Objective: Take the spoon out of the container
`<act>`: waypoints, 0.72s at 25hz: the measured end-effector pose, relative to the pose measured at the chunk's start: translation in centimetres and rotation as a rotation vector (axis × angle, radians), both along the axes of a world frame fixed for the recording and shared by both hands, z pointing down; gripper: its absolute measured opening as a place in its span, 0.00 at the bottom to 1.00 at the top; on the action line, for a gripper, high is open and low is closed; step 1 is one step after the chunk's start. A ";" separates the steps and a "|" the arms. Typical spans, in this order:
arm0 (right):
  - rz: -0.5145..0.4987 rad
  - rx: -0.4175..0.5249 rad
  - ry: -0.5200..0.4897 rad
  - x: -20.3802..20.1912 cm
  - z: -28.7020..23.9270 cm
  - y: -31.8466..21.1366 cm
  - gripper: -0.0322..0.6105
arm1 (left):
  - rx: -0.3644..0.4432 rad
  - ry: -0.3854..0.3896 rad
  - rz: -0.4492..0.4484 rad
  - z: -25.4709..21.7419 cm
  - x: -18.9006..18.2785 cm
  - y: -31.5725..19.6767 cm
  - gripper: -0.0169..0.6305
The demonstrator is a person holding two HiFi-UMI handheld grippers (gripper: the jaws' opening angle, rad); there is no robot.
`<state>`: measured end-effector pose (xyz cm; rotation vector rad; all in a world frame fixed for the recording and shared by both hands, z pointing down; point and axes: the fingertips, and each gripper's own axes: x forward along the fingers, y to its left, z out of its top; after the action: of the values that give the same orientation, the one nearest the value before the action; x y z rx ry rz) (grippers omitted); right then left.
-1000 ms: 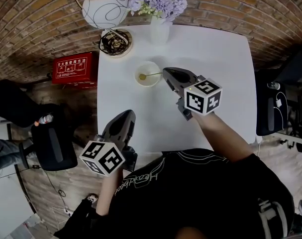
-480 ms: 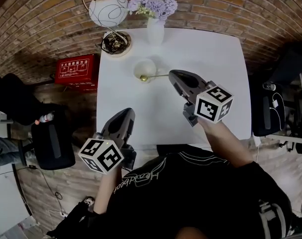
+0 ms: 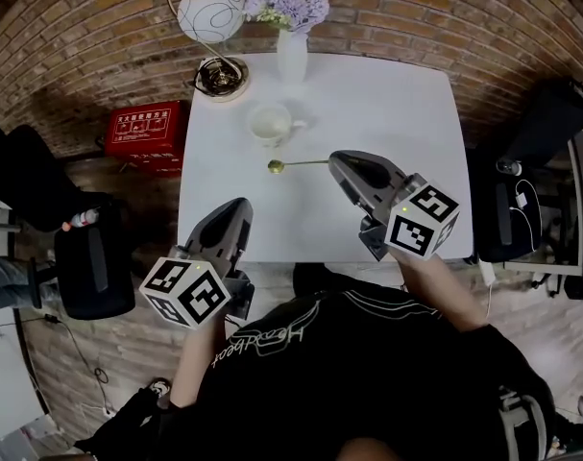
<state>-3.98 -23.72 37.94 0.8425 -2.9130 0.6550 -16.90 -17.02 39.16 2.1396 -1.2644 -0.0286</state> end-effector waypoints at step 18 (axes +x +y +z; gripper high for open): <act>-0.015 0.016 0.034 0.8 0.3 1.0 0.05 | 0.022 -0.025 0.005 -0.5 0.5 -0.6 0.04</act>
<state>-3.20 -22.68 38.25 0.8238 -2.8952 0.6103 -16.39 -17.59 38.67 2.1679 -1.2788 -0.0141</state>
